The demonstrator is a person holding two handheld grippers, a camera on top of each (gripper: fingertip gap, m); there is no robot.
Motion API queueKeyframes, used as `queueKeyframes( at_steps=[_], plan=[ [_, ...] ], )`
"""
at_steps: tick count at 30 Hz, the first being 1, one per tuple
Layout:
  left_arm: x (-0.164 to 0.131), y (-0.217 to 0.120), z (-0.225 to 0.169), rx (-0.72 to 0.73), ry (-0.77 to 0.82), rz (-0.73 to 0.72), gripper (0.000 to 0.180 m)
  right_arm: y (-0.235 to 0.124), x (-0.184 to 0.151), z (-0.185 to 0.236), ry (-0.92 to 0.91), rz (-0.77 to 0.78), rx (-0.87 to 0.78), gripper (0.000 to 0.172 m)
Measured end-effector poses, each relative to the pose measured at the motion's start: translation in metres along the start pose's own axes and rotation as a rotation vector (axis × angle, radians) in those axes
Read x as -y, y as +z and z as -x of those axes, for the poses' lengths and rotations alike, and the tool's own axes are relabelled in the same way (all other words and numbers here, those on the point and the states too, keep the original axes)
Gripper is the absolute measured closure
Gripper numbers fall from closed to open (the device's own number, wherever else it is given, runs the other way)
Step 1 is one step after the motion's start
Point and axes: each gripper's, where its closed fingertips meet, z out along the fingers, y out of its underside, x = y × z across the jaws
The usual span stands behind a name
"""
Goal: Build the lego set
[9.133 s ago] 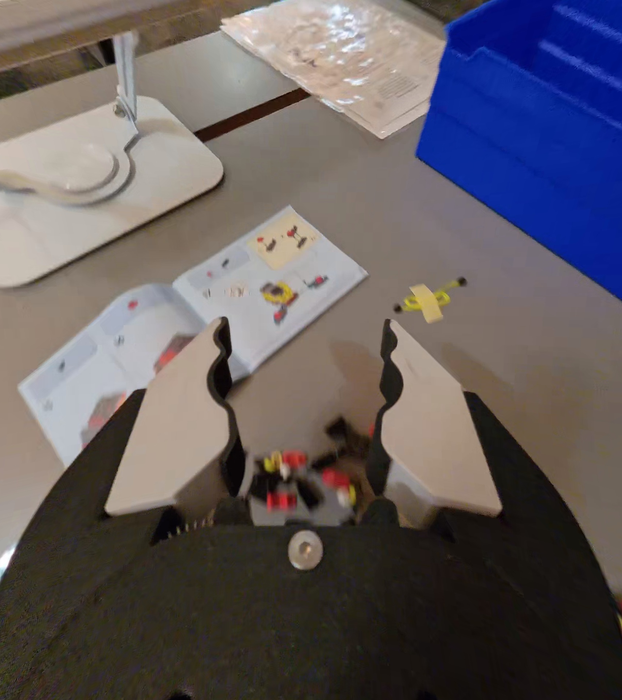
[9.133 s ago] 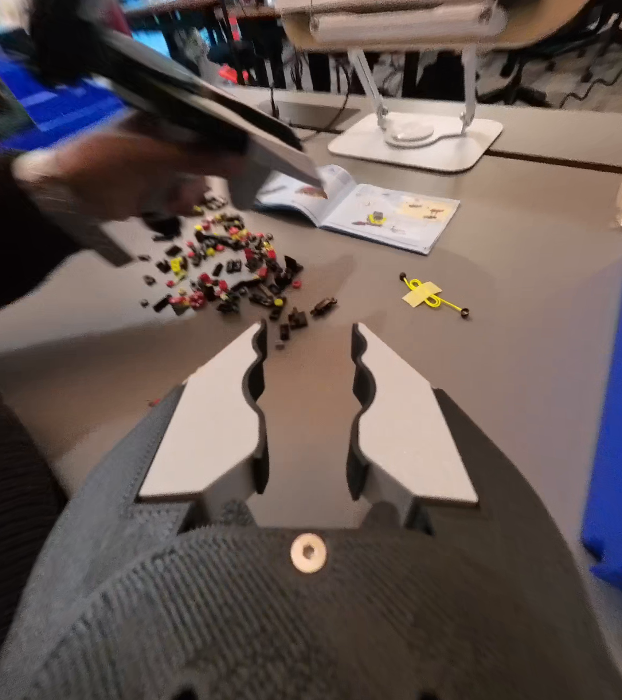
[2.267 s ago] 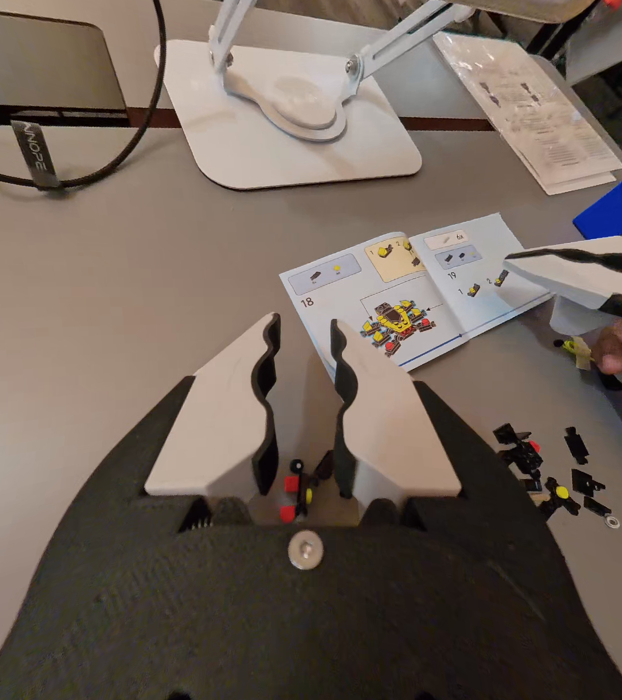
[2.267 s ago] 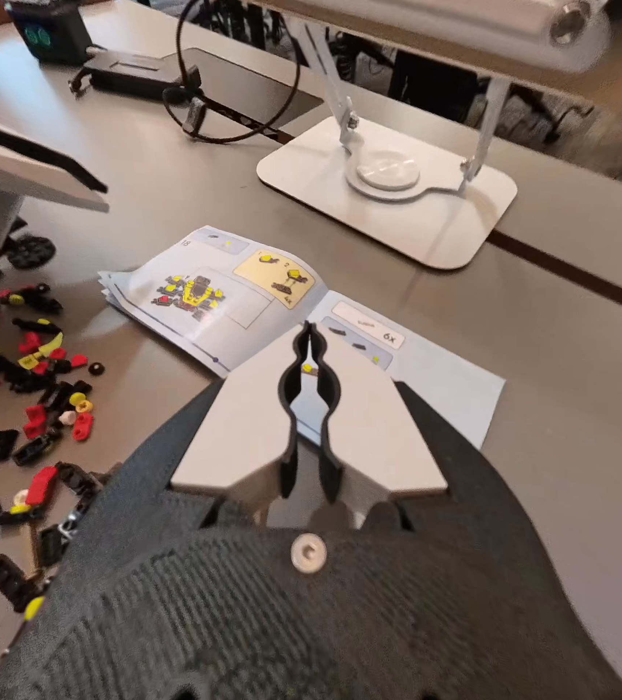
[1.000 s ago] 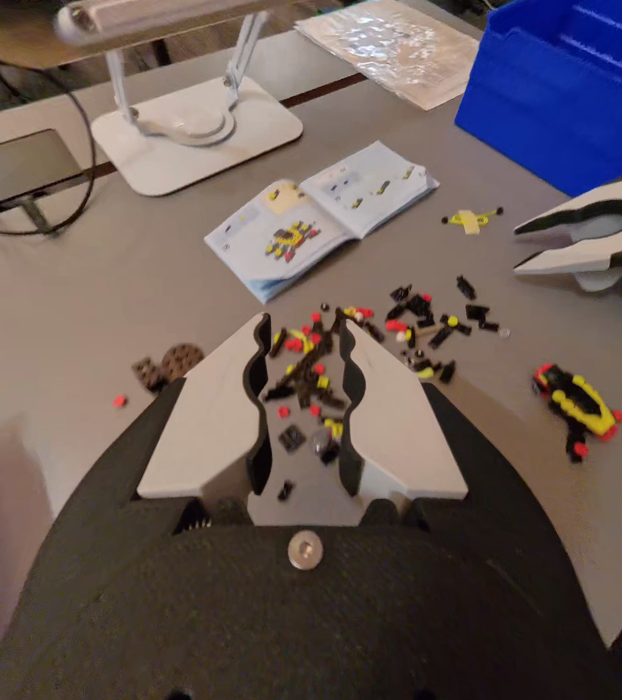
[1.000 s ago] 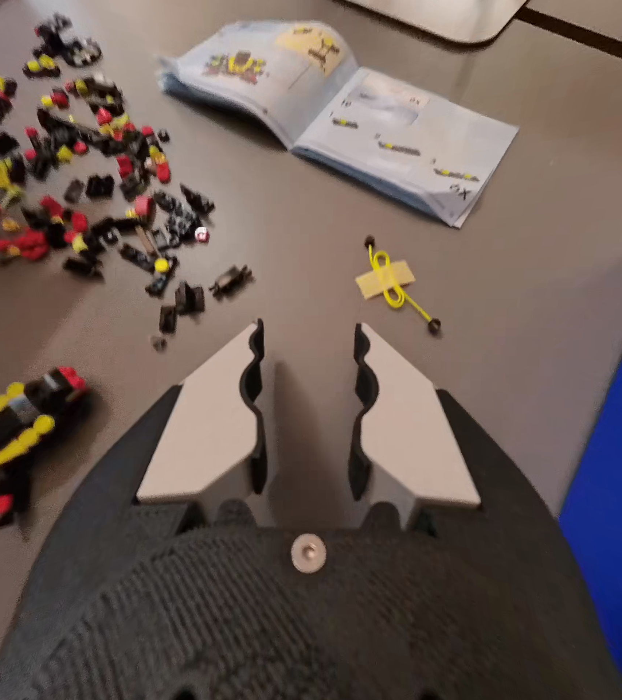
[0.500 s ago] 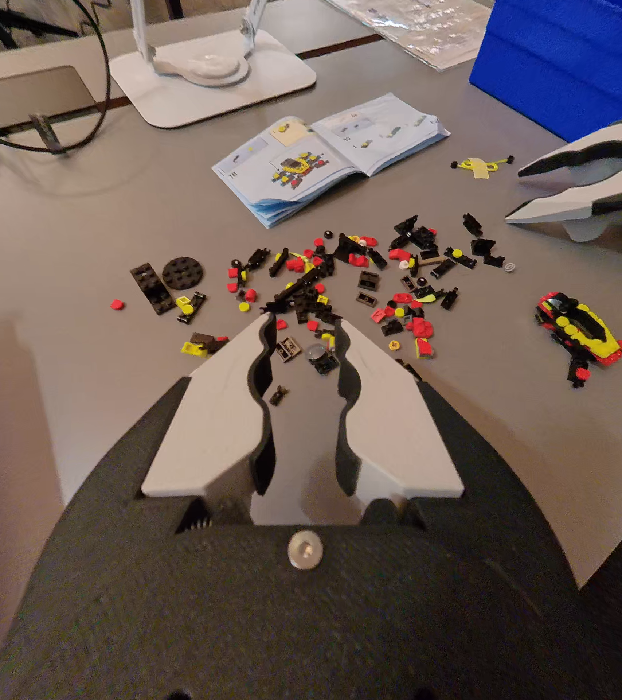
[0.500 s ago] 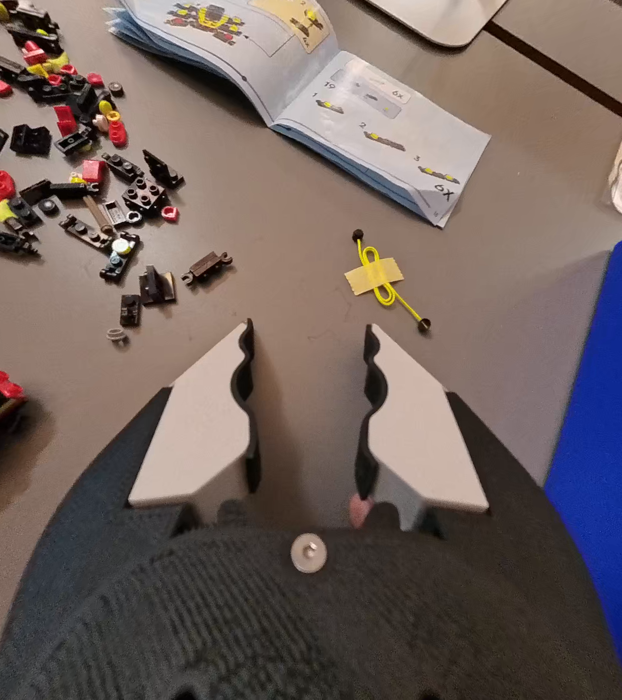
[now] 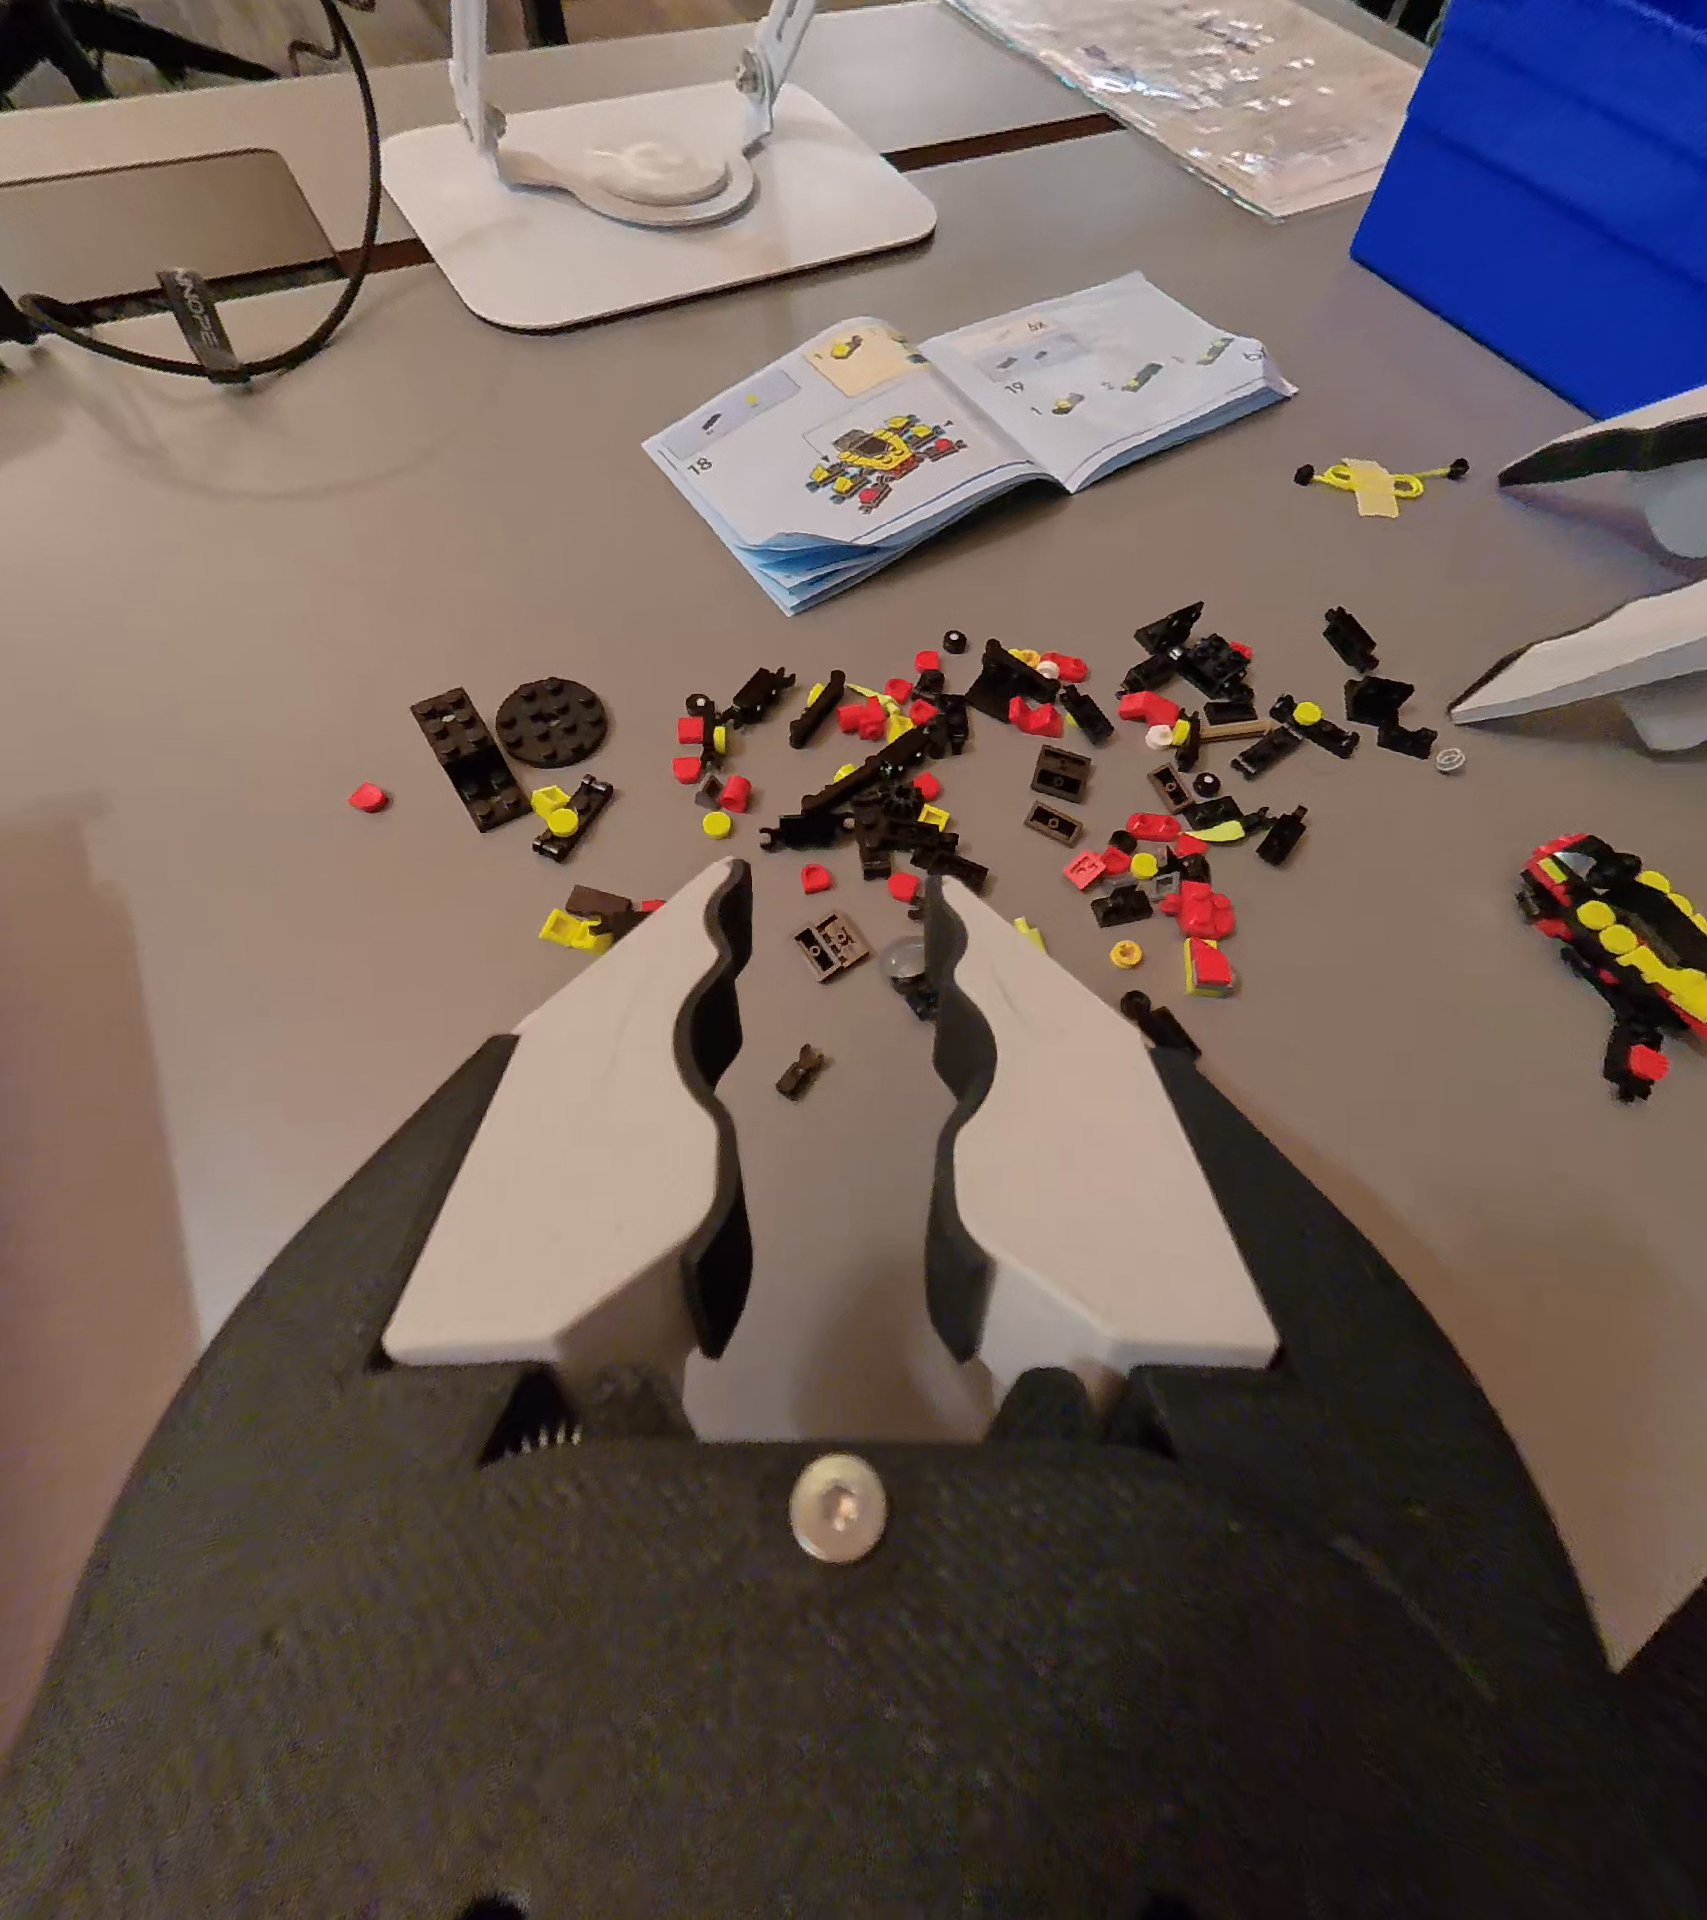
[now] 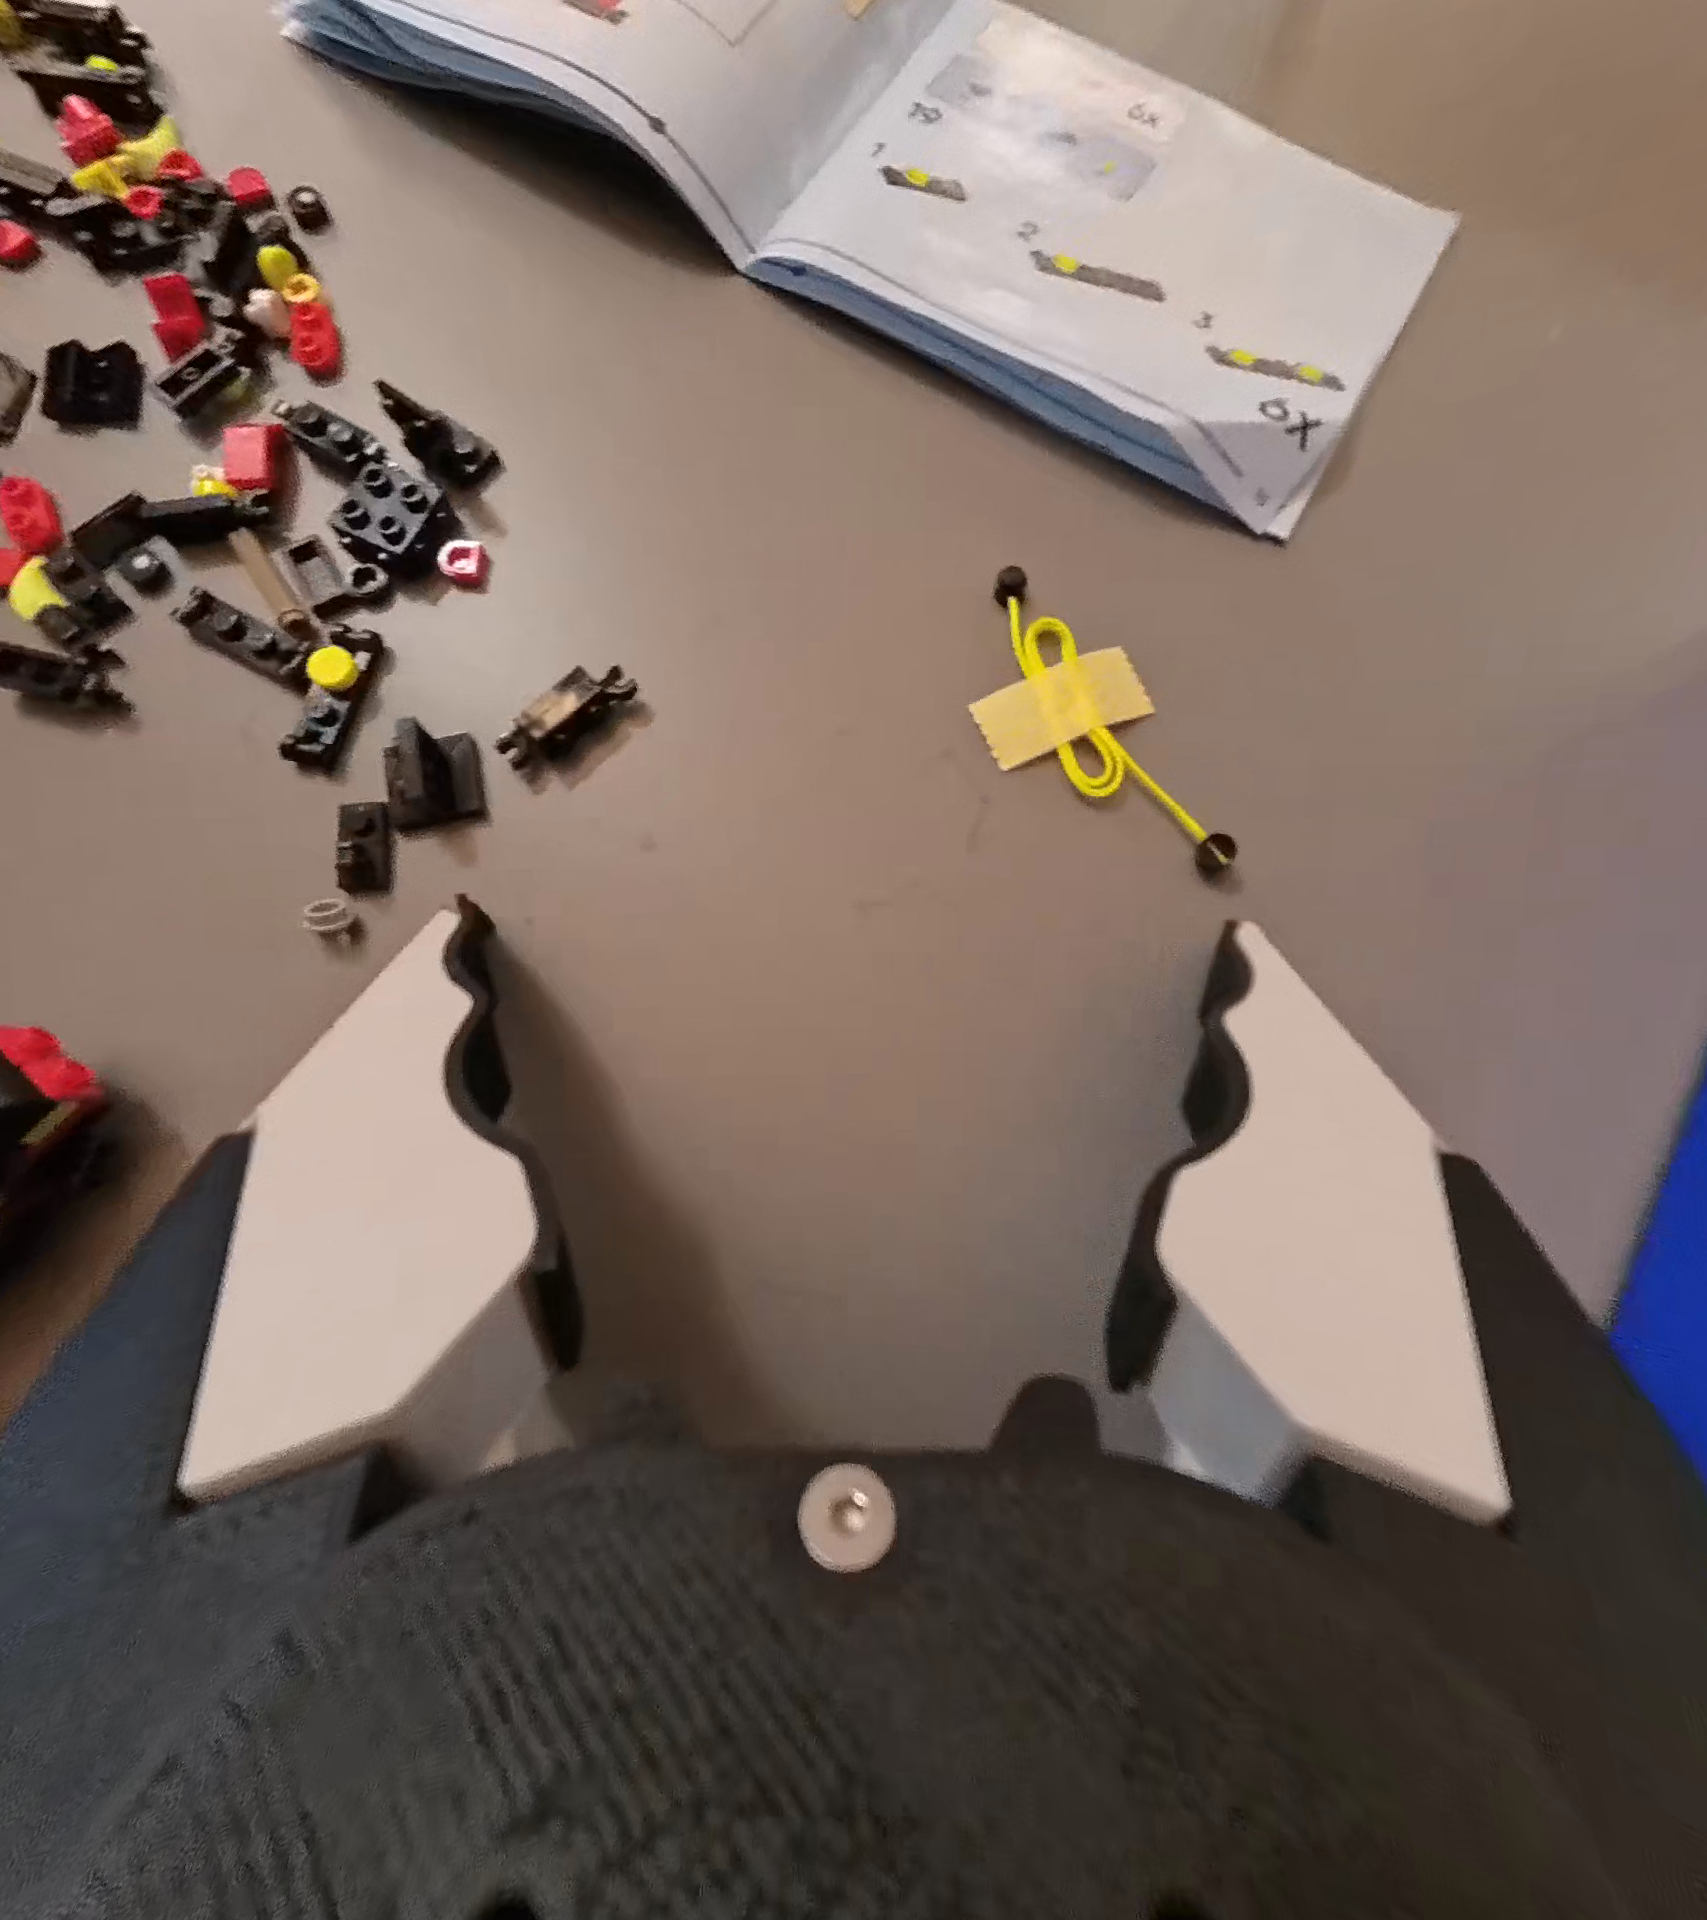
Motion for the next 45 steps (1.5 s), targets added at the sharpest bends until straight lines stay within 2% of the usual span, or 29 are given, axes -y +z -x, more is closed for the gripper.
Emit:
queueKeyframes(
  at_steps=[3,9,22,32,37,41,45],
  plan=[
    [-0.001,0.003,0.001,0.006,-0.007,-0.003,0.15,0.004,-0.004,-0.012,0.05,0.035,-0.029,0.013],
    [-0.002,0.011,-0.008,-0.026,-0.013,0.013,0.15,0.004,-0.004,-0.012,0.044,0.036,-0.026,0.013],
    [0.009,0.002,-0.004,0.036,0.021,-0.044,0.15,0.003,-0.005,-0.011,0.044,0.036,-0.025,0.013],
    [-0.002,0.008,-0.001,-0.002,-0.014,-0.004,0.15,0.003,-0.005,-0.011,0.044,0.036,-0.025,0.013],
    [-0.006,0.009,0.007,0.027,-0.016,0.012,0.15,0.003,-0.005,-0.011,0.044,0.036,-0.025,0.013],
    [-0.013,0.011,0.02,0.106,-0.008,0.046,0.148,0.003,-0.005,-0.012,0.044,0.036,-0.025,0.013],
    [-0.015,0.014,0.02,0.097,-0.034,0.057,0.147,0.003,-0.005,-0.012,0.044,0.036,-0.025,0.013]
  ],
)
